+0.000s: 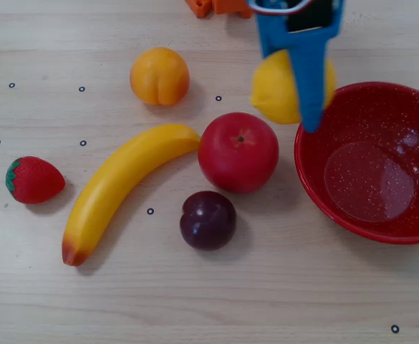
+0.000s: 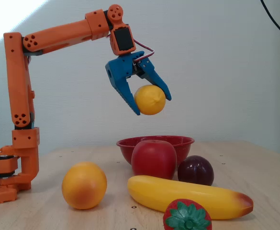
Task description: Put the lemon in the red bowl.
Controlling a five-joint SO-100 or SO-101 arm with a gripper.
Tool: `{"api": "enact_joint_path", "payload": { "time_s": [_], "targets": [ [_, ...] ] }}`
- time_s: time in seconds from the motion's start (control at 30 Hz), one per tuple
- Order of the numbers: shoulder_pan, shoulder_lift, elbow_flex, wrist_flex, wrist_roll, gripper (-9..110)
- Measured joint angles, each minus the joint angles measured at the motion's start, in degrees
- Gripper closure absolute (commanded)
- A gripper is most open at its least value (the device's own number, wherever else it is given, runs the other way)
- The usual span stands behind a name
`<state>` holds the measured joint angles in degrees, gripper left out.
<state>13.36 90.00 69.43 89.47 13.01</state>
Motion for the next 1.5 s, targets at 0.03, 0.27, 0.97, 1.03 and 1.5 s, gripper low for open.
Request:
{"api": "enact_joint_path", "payload": {
  "time_s": [0.03,0.27,0.97,1.03,1.5],
  "targets": [
    [1.7,0.0,0.0,-1.5,-0.9,101],
    [11.6,0.1,4.2,-12.7,-7.9,101],
    [20.0,-5.3,23.8,-40.9,-11.5,86],
    [20.0,-5.3,23.9,-40.8,-11.9,76],
    [19.9,-5.3,23.8,-34.5,-12.5,63]
  ]
}}
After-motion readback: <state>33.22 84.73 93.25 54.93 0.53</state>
